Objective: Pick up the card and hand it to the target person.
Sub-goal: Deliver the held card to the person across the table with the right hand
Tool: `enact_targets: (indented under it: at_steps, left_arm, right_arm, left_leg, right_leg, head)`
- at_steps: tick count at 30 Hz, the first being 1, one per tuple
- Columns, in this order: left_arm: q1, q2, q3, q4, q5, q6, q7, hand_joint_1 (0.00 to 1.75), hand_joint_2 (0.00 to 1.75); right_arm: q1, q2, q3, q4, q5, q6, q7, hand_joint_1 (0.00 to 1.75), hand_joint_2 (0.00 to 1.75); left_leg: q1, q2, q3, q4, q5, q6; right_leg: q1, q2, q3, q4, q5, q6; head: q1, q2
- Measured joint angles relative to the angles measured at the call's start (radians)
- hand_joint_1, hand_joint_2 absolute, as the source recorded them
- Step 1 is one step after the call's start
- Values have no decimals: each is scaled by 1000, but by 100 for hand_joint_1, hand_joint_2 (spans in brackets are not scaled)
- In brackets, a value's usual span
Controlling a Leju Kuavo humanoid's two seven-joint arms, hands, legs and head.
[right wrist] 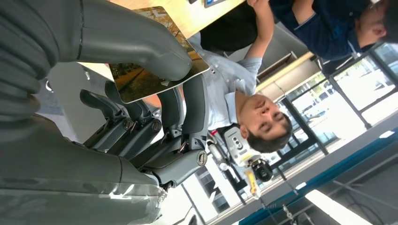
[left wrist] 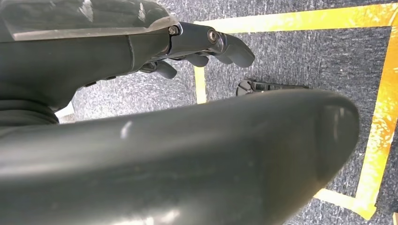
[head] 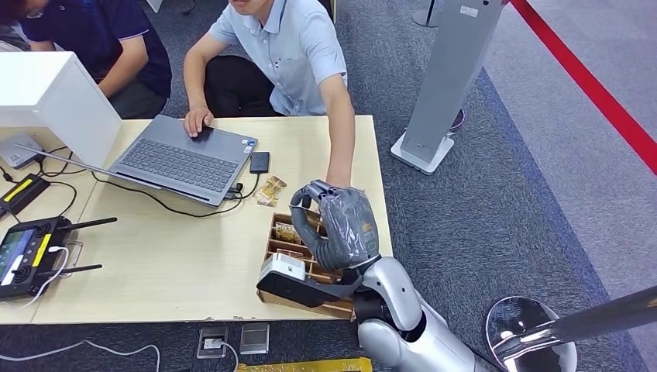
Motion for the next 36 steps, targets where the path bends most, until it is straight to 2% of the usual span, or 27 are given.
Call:
enact_targets:
  at_steps: [7,11,15,22,30,34,36]
  left_arm:
    - [-2,0,-2,0,-9,-2,-2,0,0]
    - [-6,-1,-9,0,-14,-7,-3,0,0]
    - [-6,-1,-11,0,-13,-8,1,0,0]
    - [-7,0,-21,0,-14,-8,6,0,0]
    - [-10,0,-36,0,-13,-7,5,0,0]
    - [-10,0,-42,0,-11,-8,5,0,0]
    - [-10,0,-45,0,-12,-10,5,0,0]
  right_arm:
    - [-90,36,16,153,1,13,-29,175,175]
    - [-243,96,40,359,-22,5,-56,175,175]
    - [-340,147,61,531,-34,-1,-75,175,175]
    - [-419,224,99,744,-10,-23,-68,175,175]
    - [-479,270,128,890,-4,-58,-46,175,175]
    - [-498,277,139,928,-5,-66,-43,0,175]
    - [-505,279,143,942,-9,-68,-43,0,175]
  left_leg:
    - [0,0,-1,0,0,0]
    - [0,0,0,0,1,0]
    - [0,0,-1,0,1,0]
    - [0,0,-1,0,1,0]
    - [0,0,-1,0,1,0]
    - [0,0,-1,0,1,0]
    - [0,0,-1,0,1,0]
  right_leg:
    - [0,1,0,0,0,0]
    - [0,1,0,1,0,0]
    - [0,0,0,2,0,0]
    - [0,0,-1,2,0,0]
    - [0,1,-1,2,0,0]
    - [0,1,-1,2,0,0]
    - [0,1,-1,2,0,0]
  head:
    - [0,0]
    - [0,0]
    - [0,0]
    - [0,0]
    - [0,0]
    - [0,0]
    - [0,0]
